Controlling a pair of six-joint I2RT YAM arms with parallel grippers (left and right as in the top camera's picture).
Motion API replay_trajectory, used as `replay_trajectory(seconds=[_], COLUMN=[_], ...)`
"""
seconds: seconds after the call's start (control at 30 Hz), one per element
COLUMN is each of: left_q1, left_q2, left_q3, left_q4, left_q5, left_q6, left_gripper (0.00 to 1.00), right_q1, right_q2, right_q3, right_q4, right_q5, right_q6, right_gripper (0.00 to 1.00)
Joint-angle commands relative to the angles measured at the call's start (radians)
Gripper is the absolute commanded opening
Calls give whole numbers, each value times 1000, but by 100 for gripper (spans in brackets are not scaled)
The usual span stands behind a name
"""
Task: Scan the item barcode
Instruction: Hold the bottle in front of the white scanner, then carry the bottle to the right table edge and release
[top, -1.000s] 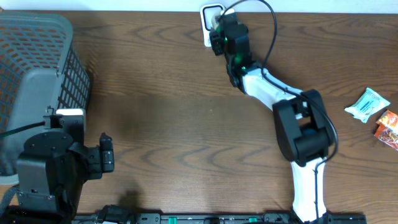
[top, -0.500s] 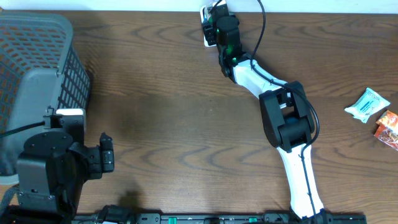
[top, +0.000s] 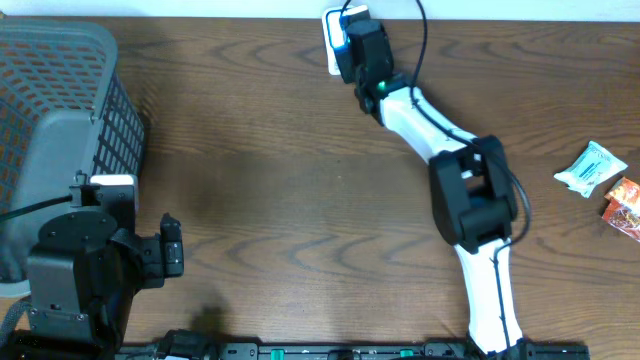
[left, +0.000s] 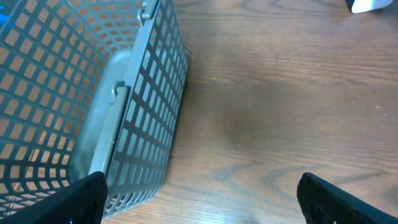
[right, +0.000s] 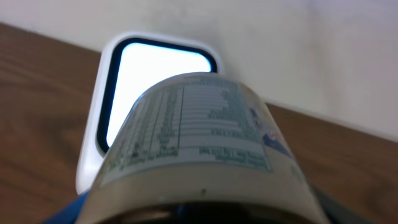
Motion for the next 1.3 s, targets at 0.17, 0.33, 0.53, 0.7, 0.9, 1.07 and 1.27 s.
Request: replay_trajectory(seconds=[0.17,0.33,0.53,0.7,0.9,1.07,1.27], left_q1=[4,4,4,4,4,4,4], left_q2=[0,1,1,0,1,1,1], left_q3=[0,0,0,0,0,0,0], left_q4=[-1,-1,-1,-1,-1,-1,-1], left_q5=[-6,-6,-6,-6,-6,-6,-6], left_q6=[-5,-5,-5,-5,-5,-5,-5], left_gripper=[98,98,98,98,98,98,98], right_q1=[-49,-180,-409,-573,-780,-905,-1006], right_q2=[-438,-521,-476,-388,-320,-301,-243], right_q3=[21,21,-21,-24,-24,-24,-24], right_q4=[-549,-874,-999,-995,-916,-832,-760], right_q5=[24,18,-100,-117,-119,-119,-115], right_q6=[68,211,278,290,329,340,388], right_gripper=[31,31,34,36,35,37,38])
